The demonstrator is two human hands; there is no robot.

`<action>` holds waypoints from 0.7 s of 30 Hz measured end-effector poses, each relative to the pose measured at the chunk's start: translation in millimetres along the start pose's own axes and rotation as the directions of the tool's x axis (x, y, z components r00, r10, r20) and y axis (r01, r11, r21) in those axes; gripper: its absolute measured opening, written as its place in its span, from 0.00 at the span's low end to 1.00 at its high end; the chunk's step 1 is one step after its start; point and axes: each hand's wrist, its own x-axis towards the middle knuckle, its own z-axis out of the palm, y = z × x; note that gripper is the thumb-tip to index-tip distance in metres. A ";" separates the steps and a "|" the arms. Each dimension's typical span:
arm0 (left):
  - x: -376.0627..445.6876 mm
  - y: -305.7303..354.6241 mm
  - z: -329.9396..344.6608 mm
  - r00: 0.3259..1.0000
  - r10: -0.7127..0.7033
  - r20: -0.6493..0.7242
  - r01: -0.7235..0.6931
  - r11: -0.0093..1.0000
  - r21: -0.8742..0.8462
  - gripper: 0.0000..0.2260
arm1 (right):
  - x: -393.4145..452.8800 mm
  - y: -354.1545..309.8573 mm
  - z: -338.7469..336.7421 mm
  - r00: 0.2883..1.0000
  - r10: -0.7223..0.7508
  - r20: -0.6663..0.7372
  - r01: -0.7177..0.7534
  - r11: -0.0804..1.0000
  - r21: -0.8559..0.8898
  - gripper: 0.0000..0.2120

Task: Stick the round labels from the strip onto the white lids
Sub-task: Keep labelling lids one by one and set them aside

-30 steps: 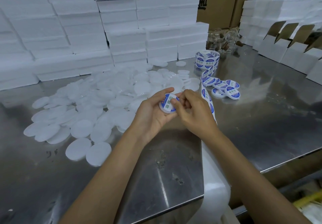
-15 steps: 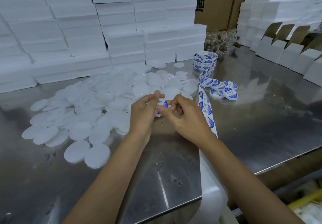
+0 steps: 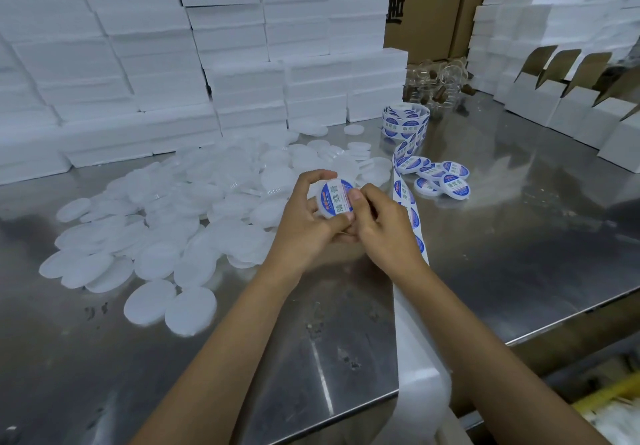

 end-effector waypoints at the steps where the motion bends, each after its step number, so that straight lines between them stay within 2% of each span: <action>1: -0.1 0.5 0.8 0.999 0.018 -0.036 -0.016 0.999 0.042 0.23 | 0.2 -0.1 -0.1 1.000 0.004 0.003 -0.004 1.000 0.004 0.16; 6: -0.1 4.0 -3.7 0.988 0.016 -0.155 -0.015 1.000 0.010 0.16 | -2.5 -4.6 -2.1 0.999 0.022 0.038 -0.026 0.993 0.114 0.17; 9: 2.0 3.2 -7.9 0.973 0.045 -0.227 -0.045 0.999 0.005 0.13 | -5.5 -9.6 -1.8 0.990 0.000 0.142 -0.014 0.995 0.095 0.24; 12: 2.8 1.6 -8.0 0.977 0.010 -0.213 -0.014 1.000 -0.021 0.12 | -1.6 -12.2 -4.3 0.980 0.040 0.195 -0.065 0.990 0.122 0.25; 14: 3.3 1.0 -6.9 0.987 -0.043 -0.155 0.033 0.997 -0.068 0.10 | 8.2 -5.8 -13.0 0.983 0.114 0.144 -0.128 0.988 0.090 0.23; 16: 4.7 -0.5 -6.3 0.989 -0.089 -0.120 0.081 0.994 -0.070 0.11 | 23.1 8.2 -30.6 0.976 0.216 0.007 -0.216 0.976 0.010 0.23; 19: 6.5 -5.6 -6.0 0.981 -0.115 -0.154 0.121 0.992 0.030 0.12 | 52.5 39.0 -71.5 0.906 0.369 -0.206 -0.407 0.893 -0.191 0.24; 21: 7.3 -9.1 -6.8 0.978 -0.099 -0.181 0.116 0.990 0.084 0.12 | 71.6 61.6 -97.4 0.844 0.465 -0.267 -0.530 0.797 -0.290 0.22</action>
